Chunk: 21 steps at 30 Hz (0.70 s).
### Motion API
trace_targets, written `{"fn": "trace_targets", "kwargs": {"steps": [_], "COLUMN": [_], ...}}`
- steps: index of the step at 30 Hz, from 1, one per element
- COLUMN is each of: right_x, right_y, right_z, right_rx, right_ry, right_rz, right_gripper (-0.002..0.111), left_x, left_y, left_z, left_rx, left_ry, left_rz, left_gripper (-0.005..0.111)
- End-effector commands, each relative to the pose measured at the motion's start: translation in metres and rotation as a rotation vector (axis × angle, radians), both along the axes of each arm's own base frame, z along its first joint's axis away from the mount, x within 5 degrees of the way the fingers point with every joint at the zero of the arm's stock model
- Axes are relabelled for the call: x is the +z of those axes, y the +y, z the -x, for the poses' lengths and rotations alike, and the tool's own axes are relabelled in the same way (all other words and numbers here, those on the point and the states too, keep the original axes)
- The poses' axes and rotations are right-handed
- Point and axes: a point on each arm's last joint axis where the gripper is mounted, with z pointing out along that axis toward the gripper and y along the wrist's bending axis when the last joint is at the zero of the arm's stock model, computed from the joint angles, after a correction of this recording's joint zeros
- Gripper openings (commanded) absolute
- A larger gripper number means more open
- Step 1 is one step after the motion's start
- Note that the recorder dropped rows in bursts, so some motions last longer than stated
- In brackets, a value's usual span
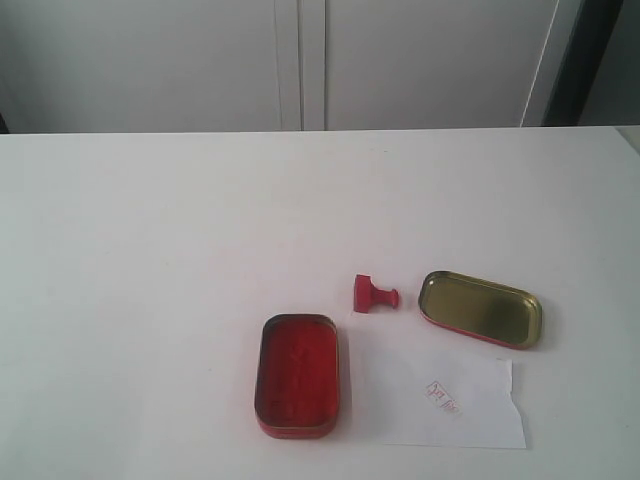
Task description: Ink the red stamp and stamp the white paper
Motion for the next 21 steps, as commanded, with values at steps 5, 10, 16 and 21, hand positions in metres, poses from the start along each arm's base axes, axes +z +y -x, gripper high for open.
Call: {"fn": "trace_targets", "kwargs": {"steps": [5,10,16,21], "right_x": [-0.0006,-0.0006,-0.0006,-0.0006], "right_y": [-0.0003,-0.0003,-0.0003,-0.0003], "right_z": [-0.0003,-0.0003,-0.0003,-0.0003], "right_rx": [-0.024,-0.028,-0.028,-0.028], "right_ry": [0.0,0.002,0.002,0.002], "right_rz": [-0.074,-0.086,-0.086,-0.086], "right_gripper": [0.0,0.0,0.0,0.0], "left_x": [-0.0013,-0.0013,-0.0013,-0.0013], "left_y": [-0.0003,-0.0003,-0.0003,-0.0003], "left_z": [0.0001,0.0001,0.0001,0.0001], "left_rx": [0.0,0.0,0.0,0.0], "left_ry": [-0.001,-0.001,-0.001,-0.001], "left_rz": [0.013,0.013,0.013,0.013], "left_gripper": [0.0,0.0,0.0,0.0]}}
